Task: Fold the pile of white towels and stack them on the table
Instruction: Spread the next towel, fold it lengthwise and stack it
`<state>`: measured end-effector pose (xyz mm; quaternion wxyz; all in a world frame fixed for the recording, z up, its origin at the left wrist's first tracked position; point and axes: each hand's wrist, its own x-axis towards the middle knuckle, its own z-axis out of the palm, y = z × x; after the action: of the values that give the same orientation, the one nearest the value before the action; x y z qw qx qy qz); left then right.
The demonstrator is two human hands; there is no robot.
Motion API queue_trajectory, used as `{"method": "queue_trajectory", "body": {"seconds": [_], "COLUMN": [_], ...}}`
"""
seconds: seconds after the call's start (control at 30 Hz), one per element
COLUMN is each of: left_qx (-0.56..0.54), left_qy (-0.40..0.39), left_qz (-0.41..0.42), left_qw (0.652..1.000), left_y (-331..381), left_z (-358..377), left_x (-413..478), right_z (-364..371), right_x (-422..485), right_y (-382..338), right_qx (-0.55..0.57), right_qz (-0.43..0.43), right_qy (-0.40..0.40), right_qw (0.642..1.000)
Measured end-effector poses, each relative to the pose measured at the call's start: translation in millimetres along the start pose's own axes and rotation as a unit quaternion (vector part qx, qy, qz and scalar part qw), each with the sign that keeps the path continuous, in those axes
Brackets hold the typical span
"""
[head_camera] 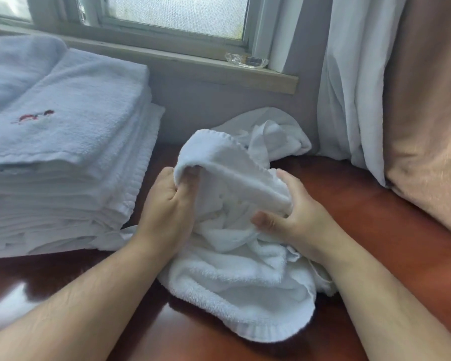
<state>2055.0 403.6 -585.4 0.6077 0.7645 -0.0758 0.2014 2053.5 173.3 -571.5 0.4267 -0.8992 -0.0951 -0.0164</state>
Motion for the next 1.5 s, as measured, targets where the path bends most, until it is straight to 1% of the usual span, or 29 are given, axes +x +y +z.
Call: {"method": "queue_trajectory", "body": {"seconds": [0.03,0.1,0.2,0.27,0.3,0.37,0.43,0.5,0.6,0.67,0.77,0.8,0.83,0.9,0.93,0.97,1.0,1.03,1.07,1.1,1.13,1.17,1.23,1.3,1.33,1.37,1.4,1.43,1.5], "left_qx": [0.027,0.053,0.055,0.087,0.116,0.175,0.219,0.239,0.236,0.231,0.252,0.227,0.166,-0.004,-0.087,-0.165,-0.233,-0.287,-0.327,-0.349,-0.354,-0.348,-0.286,-0.153,-0.091,-0.037,0.014,0.063,0.156], "left_qy": [0.007,-0.020,-0.102,-0.155,-0.176,-0.195,-0.203,-0.212,-0.205,-0.208,-0.244,-0.262,-0.278,-0.292,-0.287,-0.276,-0.259,-0.236,-0.211,-0.188,-0.167,-0.152,-0.120,-0.086,-0.069,-0.053,-0.040,-0.029,-0.017], "left_qz": [0.005,0.002,-0.006,-0.007,-0.009,-0.031,-0.054,-0.071,-0.079,-0.082,-0.090,-0.105,-0.134,-0.178,-0.182,-0.184,-0.186,-0.191,-0.196,-0.200,-0.206,-0.212,-0.234,-0.242,-0.237,-0.228,-0.215,-0.200,-0.170], "left_qw": [1.000,0.998,0.993,0.984,0.977,0.965,0.953,0.945,0.946,0.947,0.932,0.932,0.937,0.940,0.937,0.929,0.919,0.908,0.900,0.896,0.897,0.901,0.921,0.954,0.965,0.972,0.976,0.977,0.973], "left_y": [-1,-1,4,6,7,8,13,21,29,37,55,65,78,112,129,147,164,179,192,201,205,204,185,151,133,116,101,87,66], "left_z": [-1,-2,-9,-15,-19,-23,-23,-20,-18,-23,-28,-29,-29,-29,-30,-30,-31,-32,-33,-34,-34,-35,-35,-41,-48,-56,-65,-76,-96], "left_x": [0,-6,-20,-30,-34,-42,-49,-60,-80,-90,-91,-88,-86,-80,-73,-65,-56,-45,-36,-28,-23,-23,-29,-43,-53,-61,-70,-77,-86], "right_z": [0,1,-1,-12,-19,-31,-35,-25,-4,3,0,-6,-15,-40,-55,-69,-83,-94,-100,-102,-101,-96,-79,-56,-46,-38,-32,-28,-23], "right_x": [2,8,3,-10,-17,-28,-42,-59,-82,-91,-103,-104,-104,-101,-98,-96,-93,-92,-94,-97,-100,-103,-114,-130,-139,-146,-149,-149,-141], "right_y": [0,-1,0,5,7,10,5,-7,-19,-23,-40,-48,-56,-77,-90,-101,-112,-121,-129,-135,-138,-139,-130,-110,-101,-93,-85,-81,-77], "right_qx": [-0.018,-0.002,0.053,0.133,0.151,0.108,0.076,0.042,0.031,0.042,-0.011,-0.049,-0.089,-0.157,-0.192,-0.233,-0.283,-0.342,-0.397,-0.434,-0.465,-0.493,-0.512,-0.450,-0.410,-0.375,-0.337,-0.301,-0.234], "right_qz": [0.009,0.011,-0.006,0.021,0.031,0.037,0.054,0.078,0.129,0.131,0.111,0.097,0.087,0.063,0.033,-0.016,-0.083,-0.152,-0.200,-0.226,-0.230,-0.215,-0.150,-0.100,-0.067,-0.031,-0.001,0.010,-0.008], "right_qy": [-0.005,-0.024,-0.083,-0.087,-0.077,-0.073,-0.112,-0.129,-0.098,-0.079,-0.030,-0.001,0.028,0.087,0.133,0.205,0.298,0.387,0.447,0.467,0.441,0.384,0.221,0.021,-0.082,-0.172,-0.226,-0.231,-0.132], "right_qw": [1.000,1.000,0.995,0.987,0.985,0.991,0.989,0.988,0.986,0.987,0.993,0.994,0.992,0.982,0.972,0.950,0.908,0.843,0.776,0.736,0.733,0.751,0.816,0.887,0.906,0.911,0.914,0.925,0.963]}}
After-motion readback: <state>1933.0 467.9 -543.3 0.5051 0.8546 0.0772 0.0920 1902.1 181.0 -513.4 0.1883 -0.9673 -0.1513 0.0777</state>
